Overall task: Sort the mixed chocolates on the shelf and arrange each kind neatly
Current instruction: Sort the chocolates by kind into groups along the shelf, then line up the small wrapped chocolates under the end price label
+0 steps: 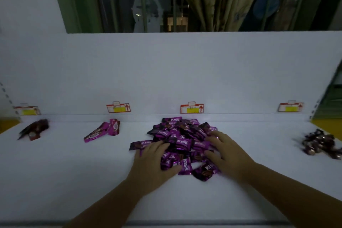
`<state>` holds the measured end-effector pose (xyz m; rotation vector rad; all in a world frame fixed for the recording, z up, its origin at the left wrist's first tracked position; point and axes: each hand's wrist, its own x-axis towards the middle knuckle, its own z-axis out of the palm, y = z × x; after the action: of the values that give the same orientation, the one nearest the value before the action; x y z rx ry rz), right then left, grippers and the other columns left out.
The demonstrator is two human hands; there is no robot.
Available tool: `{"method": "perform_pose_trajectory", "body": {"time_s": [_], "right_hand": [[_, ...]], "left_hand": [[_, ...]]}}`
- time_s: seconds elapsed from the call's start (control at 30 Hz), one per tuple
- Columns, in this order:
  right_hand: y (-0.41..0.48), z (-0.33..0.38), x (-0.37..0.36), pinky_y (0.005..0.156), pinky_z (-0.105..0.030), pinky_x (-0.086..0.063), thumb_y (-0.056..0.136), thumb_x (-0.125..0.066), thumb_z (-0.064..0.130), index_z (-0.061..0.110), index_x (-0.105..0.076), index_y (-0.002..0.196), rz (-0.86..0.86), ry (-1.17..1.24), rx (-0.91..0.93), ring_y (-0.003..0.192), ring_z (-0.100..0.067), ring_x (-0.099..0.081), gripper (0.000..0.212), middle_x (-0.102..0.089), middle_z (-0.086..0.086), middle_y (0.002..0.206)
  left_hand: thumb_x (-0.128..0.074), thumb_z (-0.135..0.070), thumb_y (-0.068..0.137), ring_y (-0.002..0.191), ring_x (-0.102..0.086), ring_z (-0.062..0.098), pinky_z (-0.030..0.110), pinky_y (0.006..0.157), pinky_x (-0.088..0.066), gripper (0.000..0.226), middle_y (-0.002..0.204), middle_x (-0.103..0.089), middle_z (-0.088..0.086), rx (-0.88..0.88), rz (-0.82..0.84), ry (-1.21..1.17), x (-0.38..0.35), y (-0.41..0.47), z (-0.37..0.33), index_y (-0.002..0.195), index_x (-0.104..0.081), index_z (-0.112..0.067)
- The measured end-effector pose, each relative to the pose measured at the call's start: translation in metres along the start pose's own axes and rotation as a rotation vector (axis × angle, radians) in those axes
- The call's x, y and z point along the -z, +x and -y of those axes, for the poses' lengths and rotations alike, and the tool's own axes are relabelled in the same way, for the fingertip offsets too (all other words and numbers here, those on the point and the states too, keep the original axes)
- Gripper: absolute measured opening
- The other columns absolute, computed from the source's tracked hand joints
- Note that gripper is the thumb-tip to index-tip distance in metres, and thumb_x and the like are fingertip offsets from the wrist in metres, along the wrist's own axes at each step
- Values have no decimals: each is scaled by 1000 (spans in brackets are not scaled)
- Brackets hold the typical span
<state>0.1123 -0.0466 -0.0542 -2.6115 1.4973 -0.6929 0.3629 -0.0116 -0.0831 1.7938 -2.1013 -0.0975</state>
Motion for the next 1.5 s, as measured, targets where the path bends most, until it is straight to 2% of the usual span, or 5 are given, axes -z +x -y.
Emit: {"method": "perform_pose_trajectory", "body": {"time_s": [0.2, 0.4, 0.83, 1.0, 1.5], "right_hand": [[-77, -3, 14, 106, -25, -28, 69, -3, 87, 28, -48, 132, 85, -87, -247, 133, -15, -35, 97, -31, 0, 149], [-88, 9, 15, 102, -24, -31, 93, -44, 50, 25, -51, 130, 41, -132, -399, 127, -15, -42, 46, -38, 0, 146], [-109, 17, 60, 115, -36, -9, 95, -43, 42, 20, -30, 144, 246, -323, -64, 142, -26, -16, 56, -18, -11, 155], [-160, -21, 103, 115, -36, -9, 94, -46, 38, 19, -32, 144, 219, -305, -26, 142, -25, -16, 55, -19, -11, 155], [-252, -184, 163, 111, -35, -23, 93, -47, 34, 20, -29, 144, 215, -237, -275, 140, -23, -20, 56, -18, -4, 155]], "left_hand": [[11, -93, 48, 142, -14, 12, 54, 112, -1, 116, 153, -22, -10, -19, -37, 64, 2, -2, -1, 142, -25, -36], [1, -78, 67, 142, -14, 14, 56, 112, 0, 91, 154, -21, -6, -25, 2, 120, 7, -4, -6, 143, -25, -33], [-29, -58, 91, 140, -21, 15, 51, 114, -5, 57, 150, -30, -5, -278, 89, 134, 40, 1, -108, 140, -33, -28], [-34, -53, 93, 140, -19, 16, 32, 114, -14, 58, 152, -25, -1, -328, 167, 52, 24, 5, -193, 143, -31, -23], [-39, -49, 94, 141, -16, 15, 31, 114, -16, 62, 155, -17, -3, -322, 323, 82, -45, 24, -346, 147, -18, -25]]}}
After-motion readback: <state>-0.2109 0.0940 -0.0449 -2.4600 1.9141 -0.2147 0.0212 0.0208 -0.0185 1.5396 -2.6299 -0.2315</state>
